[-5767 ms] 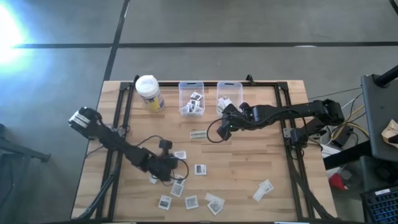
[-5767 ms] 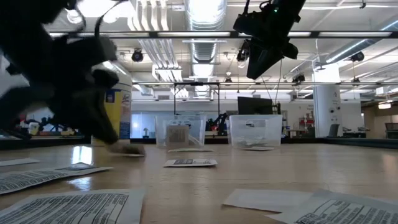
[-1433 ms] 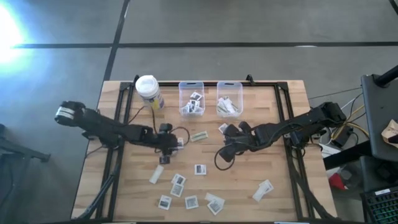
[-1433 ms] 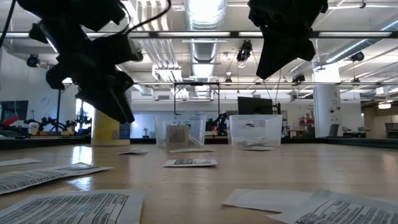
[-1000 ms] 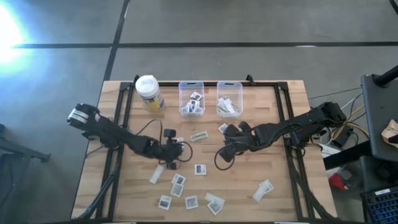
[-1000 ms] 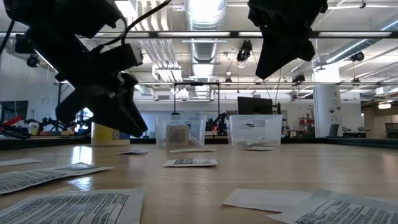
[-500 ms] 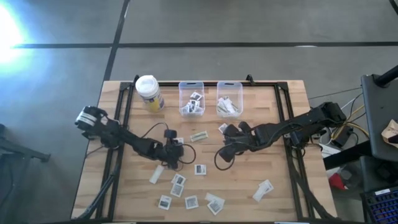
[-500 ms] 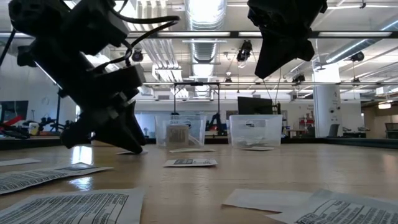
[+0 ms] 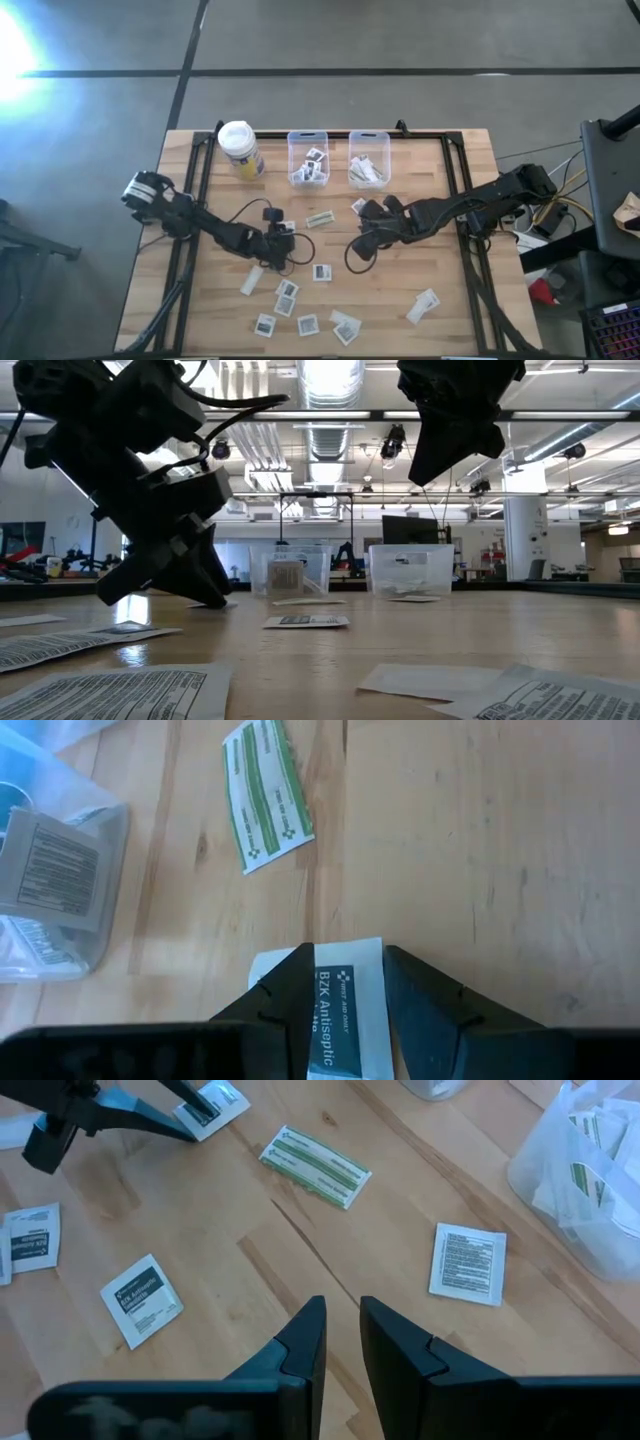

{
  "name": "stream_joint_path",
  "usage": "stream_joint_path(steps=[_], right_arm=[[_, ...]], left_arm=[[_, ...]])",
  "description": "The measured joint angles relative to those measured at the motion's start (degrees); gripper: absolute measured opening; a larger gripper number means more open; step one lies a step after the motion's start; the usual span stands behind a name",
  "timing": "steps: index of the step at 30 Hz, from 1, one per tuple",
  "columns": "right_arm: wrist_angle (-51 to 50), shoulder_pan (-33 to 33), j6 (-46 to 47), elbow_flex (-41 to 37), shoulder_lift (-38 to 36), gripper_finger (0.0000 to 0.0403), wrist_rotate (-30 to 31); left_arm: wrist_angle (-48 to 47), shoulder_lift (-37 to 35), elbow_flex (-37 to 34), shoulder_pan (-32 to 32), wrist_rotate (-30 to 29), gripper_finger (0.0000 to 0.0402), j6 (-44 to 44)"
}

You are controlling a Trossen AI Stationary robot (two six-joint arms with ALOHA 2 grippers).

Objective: Pick & Place First Aid Supplies
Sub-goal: Put the towelette pack into the left transparent bin

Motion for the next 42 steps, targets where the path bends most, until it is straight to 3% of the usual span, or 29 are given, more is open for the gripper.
stream_joint_path(steps=[10,17,37,42], right_arm=[[0.3,0.0,0.0,0.0,0.0,0.0063,0.0],[0.5,0.0,0.0,0.0,0.0,0.0063,-0.1],[2.0,0.6,-0.5,0.0,0.0,0.0063,-0.5],[8.5,1.7,-4.4,-1.8,0.4,0.0063,-0.5]], left_arm=[[-2.5,0.0,0.0,0.6,-0.6,0.0059,2.5],[-3.3,0.2,-0.2,0.8,-4.1,0.0006,5.1],[-2.7,-2.7,0.1,-2.4,-9.4,0.0000,5.6],[-2.7,-2.9,0.1,-3.3,-9.4,0.0000,5.4]])
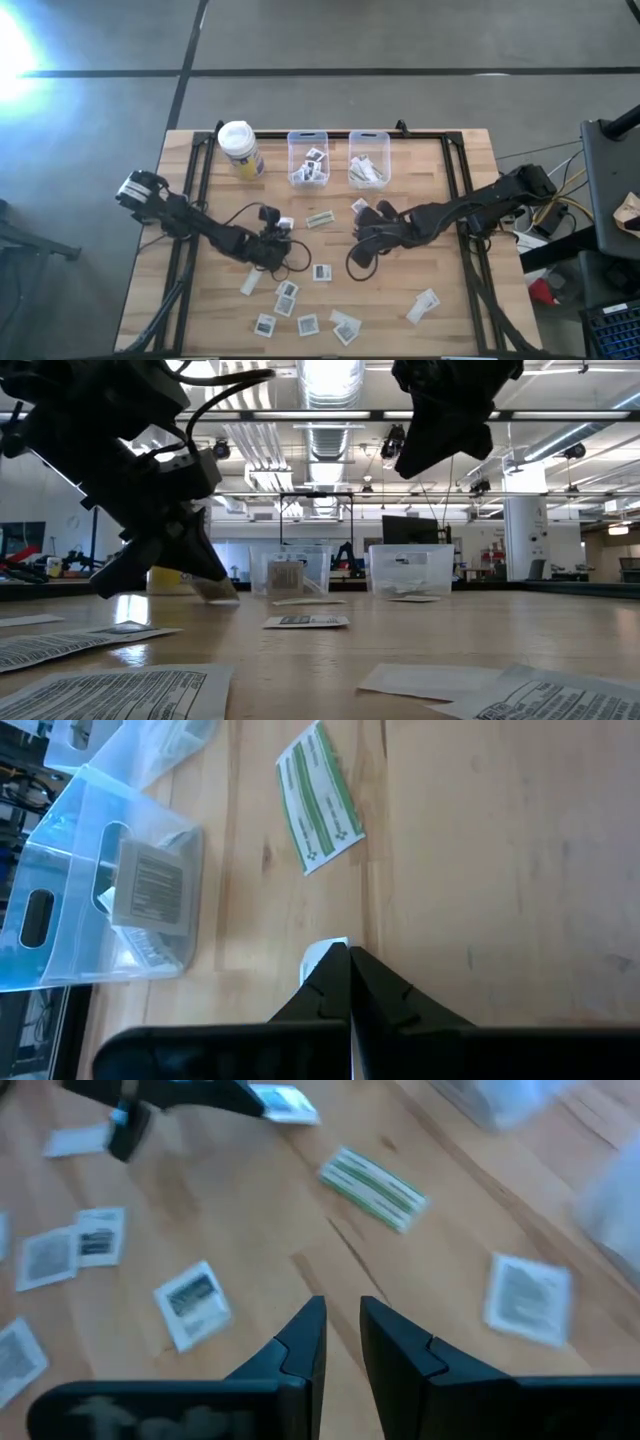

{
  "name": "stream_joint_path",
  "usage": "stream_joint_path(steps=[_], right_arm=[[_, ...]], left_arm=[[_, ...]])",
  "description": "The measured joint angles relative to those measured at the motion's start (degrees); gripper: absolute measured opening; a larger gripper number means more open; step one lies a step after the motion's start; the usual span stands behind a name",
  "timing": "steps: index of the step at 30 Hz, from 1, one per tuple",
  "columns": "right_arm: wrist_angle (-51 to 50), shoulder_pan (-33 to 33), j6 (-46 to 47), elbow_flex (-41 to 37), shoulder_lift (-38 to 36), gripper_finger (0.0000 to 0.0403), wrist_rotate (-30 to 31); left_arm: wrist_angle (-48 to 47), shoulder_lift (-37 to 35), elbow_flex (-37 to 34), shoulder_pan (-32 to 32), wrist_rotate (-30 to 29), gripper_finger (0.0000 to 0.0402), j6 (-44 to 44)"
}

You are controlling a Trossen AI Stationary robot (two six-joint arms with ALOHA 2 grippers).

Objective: Pick & Place First Aid Supplies
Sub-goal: Put the towelette pack into the left transparent bin

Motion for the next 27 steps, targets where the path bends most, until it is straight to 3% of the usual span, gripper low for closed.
stream_joint_path(steps=[8,20,27], right_arm=[[17.5,0.1,-12.7,-3.1,4.6,0.0063,0.0],[19.2,0.1,-22.0,0.9,13.6,0.0065,0.0],[19.9,-0.8,-27.8,5.2,19.7,0.0093,-0.2]], left_arm=[[0.1,-0.8,0.1,-1.7,0.2,0.0000,-1.6],[-0.4,-2.0,1.7,-3.5,2.3,0.0000,-3.3],[-1.3,-2.3,2.0,-3.8,3.5,0.0000,-4.4]])
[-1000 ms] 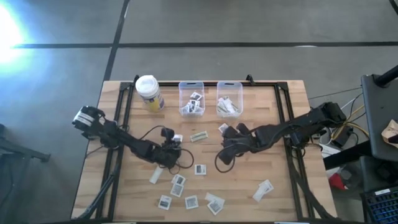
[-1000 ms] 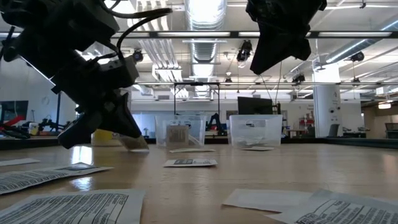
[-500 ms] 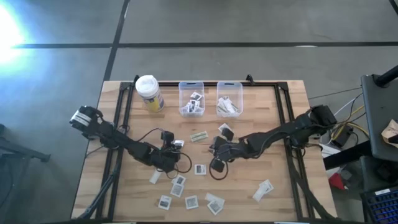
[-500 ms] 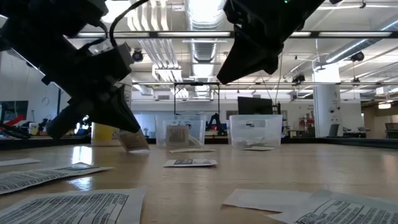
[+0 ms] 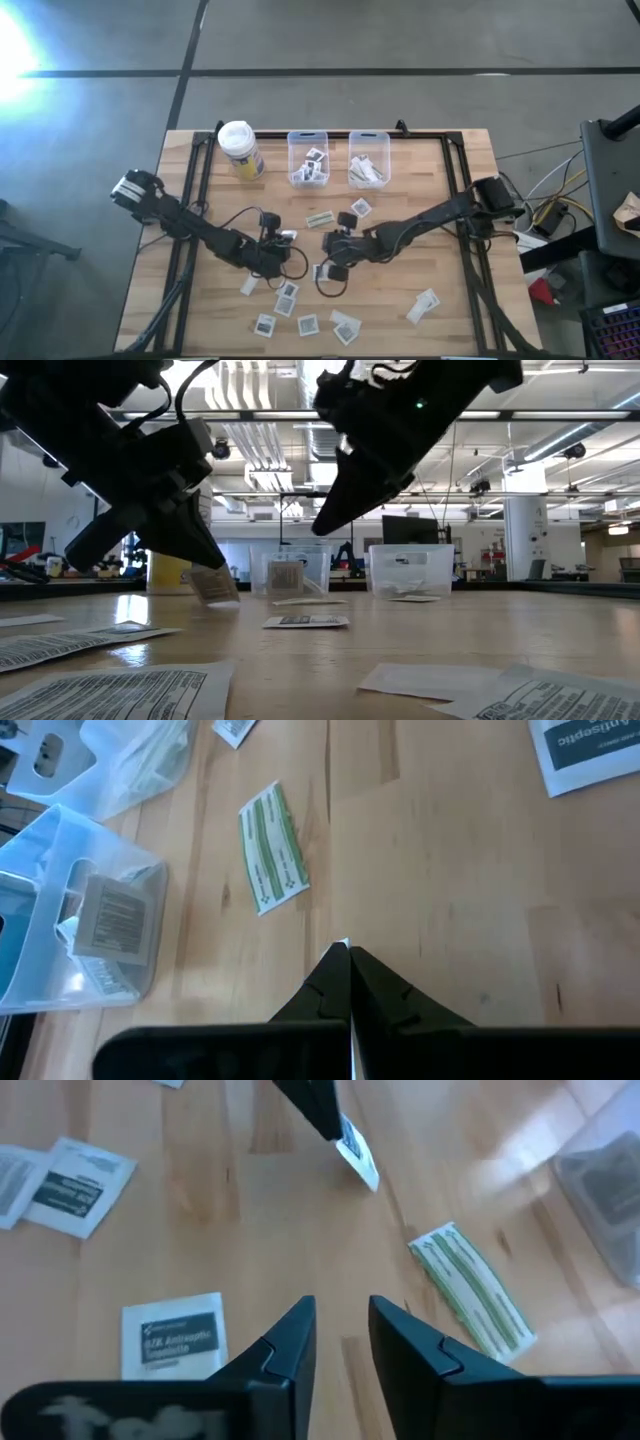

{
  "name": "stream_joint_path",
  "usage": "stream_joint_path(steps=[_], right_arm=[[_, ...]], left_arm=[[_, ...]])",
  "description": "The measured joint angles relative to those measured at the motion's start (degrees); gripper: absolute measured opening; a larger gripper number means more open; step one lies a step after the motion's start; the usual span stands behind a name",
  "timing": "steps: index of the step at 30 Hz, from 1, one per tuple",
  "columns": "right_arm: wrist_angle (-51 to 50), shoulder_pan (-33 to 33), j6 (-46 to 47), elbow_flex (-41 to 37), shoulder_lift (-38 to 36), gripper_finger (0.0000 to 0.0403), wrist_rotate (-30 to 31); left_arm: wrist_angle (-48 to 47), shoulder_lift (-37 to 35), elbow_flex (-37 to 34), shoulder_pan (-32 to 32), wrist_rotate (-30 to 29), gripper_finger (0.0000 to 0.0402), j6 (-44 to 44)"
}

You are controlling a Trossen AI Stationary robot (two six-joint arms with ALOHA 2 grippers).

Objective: Pick & Place First Aid Supplies
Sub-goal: Put the towelette pack into the left transparent bin

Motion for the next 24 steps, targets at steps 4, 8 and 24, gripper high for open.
stream_joint_path(steps=[4,8,24], right_arm=[[0.2,-1.1,-2.9,2.8,3.0,0.0112,-0.1],[0.2,-2.0,-7.5,5.8,6.9,0.0126,-0.2],[2.6,-5.2,-13.5,15.6,17.9,0.0135,2.4]], left_arm=[[-0.7,0.0,0.4,0.0,0.0,0.0000,-0.4],[-0.8,0.0,0.4,0.0,0.0,0.0000,-0.4],[-1.7,0.0,0.4,0.0,0.2,0.0000,-1.8]])
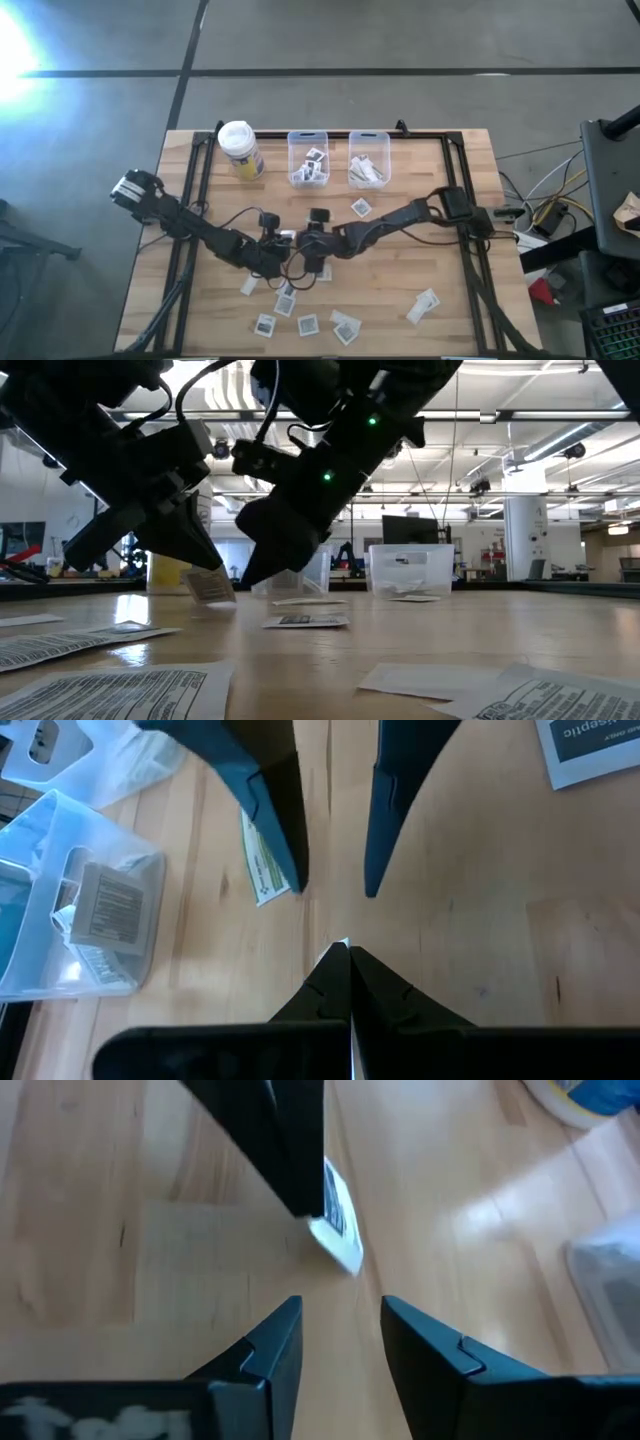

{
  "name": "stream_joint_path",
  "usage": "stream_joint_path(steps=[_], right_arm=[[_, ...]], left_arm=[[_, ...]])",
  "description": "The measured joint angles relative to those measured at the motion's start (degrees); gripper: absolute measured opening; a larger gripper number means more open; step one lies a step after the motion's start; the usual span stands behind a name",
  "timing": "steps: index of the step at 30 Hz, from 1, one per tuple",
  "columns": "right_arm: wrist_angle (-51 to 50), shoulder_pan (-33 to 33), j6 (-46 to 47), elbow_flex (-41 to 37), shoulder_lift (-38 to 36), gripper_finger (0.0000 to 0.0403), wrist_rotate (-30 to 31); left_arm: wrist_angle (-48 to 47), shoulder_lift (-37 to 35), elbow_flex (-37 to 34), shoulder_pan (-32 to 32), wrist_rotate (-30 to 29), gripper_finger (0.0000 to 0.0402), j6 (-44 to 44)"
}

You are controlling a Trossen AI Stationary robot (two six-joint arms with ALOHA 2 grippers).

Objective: Pick & Place First Aid Supplies
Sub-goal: Put the towelette pack into the left transparent bin

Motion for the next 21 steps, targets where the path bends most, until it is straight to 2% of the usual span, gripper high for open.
stream_joint_path(steps=[11,16,21], right_arm=[[5.2,-0.6,-4.0,0.0,0.5,0.0133,-0.4],[7.8,-0.9,-4.1,-0.8,0.6,0.0133,-4.3],[8.6,-0.9,-4.1,-0.9,0.6,0.0125,-4.7]], left_arm=[[-0.2,0.0,0.3,0.0,0.0,0.0000,-0.2],[-0.2,0.0,0.5,0.0,0.0,0.0000,-0.3],[0.8,0.0,1.0,0.0,0.0,0.0000,-0.3]])
